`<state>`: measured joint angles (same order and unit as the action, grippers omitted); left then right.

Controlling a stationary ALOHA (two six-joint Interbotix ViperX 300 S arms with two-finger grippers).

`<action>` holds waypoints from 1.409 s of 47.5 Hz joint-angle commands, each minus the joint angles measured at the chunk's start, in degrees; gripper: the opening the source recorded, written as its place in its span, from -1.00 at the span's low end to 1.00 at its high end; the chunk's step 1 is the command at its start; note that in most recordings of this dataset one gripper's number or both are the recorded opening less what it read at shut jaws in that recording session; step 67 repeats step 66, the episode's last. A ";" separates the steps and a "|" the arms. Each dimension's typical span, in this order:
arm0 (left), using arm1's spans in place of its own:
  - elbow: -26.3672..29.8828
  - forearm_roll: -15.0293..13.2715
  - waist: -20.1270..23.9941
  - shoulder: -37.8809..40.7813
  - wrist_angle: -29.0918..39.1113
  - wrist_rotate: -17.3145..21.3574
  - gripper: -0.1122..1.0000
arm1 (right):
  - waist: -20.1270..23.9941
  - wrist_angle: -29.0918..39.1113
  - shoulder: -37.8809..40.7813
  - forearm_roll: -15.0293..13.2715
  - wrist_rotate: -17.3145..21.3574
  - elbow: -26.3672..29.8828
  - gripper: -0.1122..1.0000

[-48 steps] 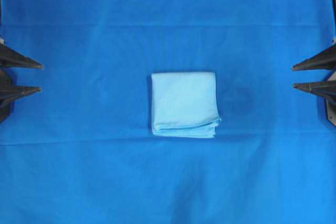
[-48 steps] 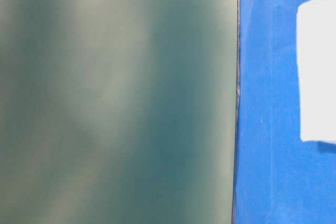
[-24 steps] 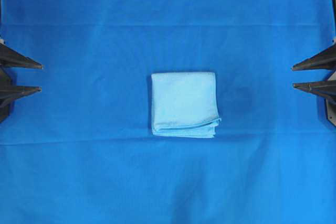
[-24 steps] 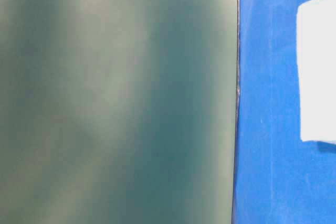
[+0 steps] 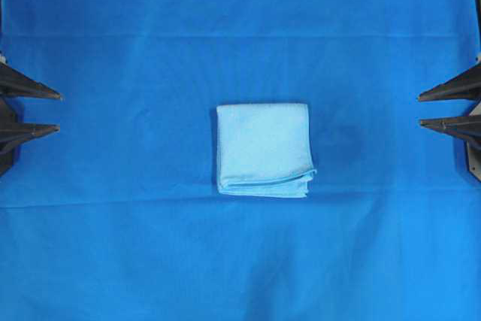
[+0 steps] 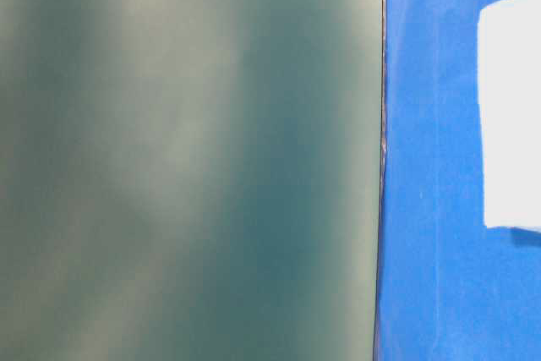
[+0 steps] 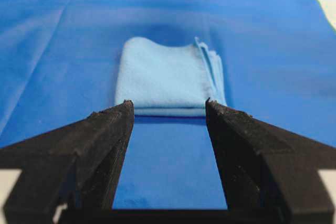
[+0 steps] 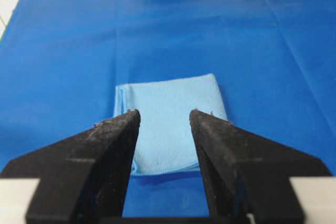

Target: Fold a vertical towel.

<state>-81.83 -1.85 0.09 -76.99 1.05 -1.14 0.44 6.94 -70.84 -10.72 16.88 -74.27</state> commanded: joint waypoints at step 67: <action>0.70 0.00 0.18 0.35 -0.18 -0.09 0.19 | -0.18 0.35 0.62 0.18 0.09 0.62 0.11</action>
